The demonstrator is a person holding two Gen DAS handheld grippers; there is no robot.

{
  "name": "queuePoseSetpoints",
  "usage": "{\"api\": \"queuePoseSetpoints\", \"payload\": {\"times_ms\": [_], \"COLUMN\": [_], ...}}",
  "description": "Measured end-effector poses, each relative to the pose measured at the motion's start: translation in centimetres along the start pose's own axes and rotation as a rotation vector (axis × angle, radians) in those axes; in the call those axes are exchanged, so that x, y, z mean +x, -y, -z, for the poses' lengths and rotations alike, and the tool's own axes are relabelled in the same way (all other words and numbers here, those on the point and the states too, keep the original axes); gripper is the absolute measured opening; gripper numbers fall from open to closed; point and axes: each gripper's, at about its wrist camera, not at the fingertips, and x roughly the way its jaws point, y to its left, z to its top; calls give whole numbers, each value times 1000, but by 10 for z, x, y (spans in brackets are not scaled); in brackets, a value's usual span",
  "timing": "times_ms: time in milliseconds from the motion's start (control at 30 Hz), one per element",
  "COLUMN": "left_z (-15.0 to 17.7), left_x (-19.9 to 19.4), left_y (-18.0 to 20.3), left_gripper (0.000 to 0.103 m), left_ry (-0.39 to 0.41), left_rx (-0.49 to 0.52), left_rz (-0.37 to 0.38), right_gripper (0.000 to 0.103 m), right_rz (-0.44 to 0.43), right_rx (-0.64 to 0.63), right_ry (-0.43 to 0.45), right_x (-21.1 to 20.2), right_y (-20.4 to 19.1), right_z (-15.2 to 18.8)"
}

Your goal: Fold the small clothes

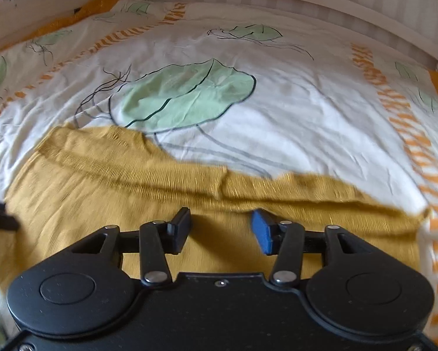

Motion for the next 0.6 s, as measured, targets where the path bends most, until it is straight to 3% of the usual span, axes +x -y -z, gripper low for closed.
{"api": "queuePoseSetpoints", "payload": {"times_ms": [267,600], "left_z": [-1,-3], "left_x": [0,0], "left_y": [1,5], "left_gripper": [39,42], "left_ry": [-5,-9], "left_rx": [6,7], "left_rz": [-4,-7], "right_gripper": [56,56], "right_rz": [4,-84], "right_rx": [107,-4], "right_ry": [51,-13], "right_x": [7,-1], "right_y": [11,-30], "right_z": [-33,-15]}}
